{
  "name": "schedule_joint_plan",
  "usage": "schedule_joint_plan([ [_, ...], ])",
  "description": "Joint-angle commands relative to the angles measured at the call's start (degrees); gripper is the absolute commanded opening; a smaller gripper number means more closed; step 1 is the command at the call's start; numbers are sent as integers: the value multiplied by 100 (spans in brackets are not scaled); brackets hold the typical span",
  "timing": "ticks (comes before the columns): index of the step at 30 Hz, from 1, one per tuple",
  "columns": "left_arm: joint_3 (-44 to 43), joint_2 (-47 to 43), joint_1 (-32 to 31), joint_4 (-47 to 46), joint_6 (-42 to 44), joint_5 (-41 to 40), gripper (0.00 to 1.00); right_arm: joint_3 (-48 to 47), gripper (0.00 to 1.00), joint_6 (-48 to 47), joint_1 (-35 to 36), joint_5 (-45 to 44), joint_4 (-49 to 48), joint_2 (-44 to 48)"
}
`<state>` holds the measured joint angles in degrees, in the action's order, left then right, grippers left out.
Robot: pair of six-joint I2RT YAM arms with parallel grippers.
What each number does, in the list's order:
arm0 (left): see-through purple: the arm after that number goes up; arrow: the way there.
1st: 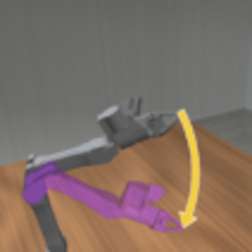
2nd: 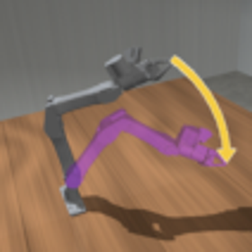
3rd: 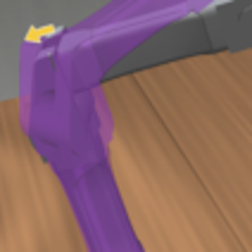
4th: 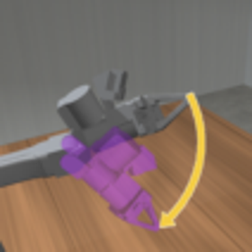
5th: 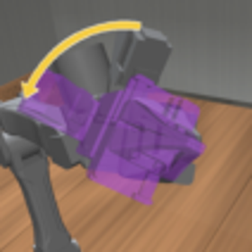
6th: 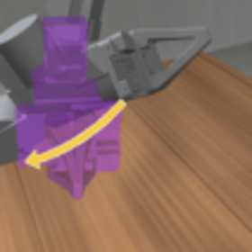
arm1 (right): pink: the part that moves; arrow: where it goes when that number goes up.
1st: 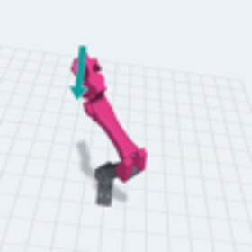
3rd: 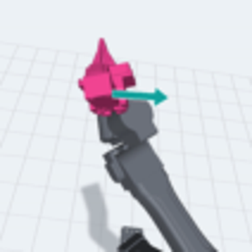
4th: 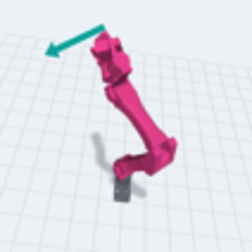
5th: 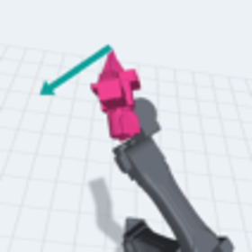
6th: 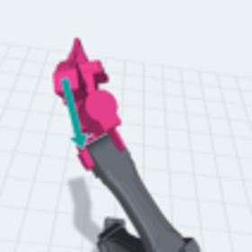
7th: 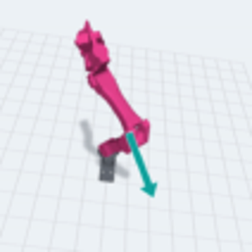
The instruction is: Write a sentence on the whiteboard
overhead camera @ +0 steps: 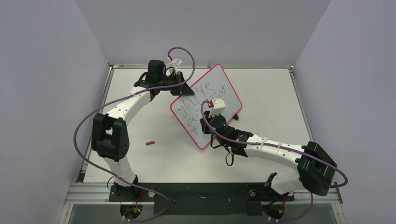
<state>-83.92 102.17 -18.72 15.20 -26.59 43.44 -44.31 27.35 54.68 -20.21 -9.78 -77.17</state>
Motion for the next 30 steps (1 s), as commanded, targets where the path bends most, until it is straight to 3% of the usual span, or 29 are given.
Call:
schedule_joint_plan([
  [1,-106,-436,-26,-415,-133,304,0,-267,0,-93,-85,-79,-225,-110],
  [30,-88,-460,-34,-435,-159,286,0,917,0,342,-115,17,-645,-142],
])
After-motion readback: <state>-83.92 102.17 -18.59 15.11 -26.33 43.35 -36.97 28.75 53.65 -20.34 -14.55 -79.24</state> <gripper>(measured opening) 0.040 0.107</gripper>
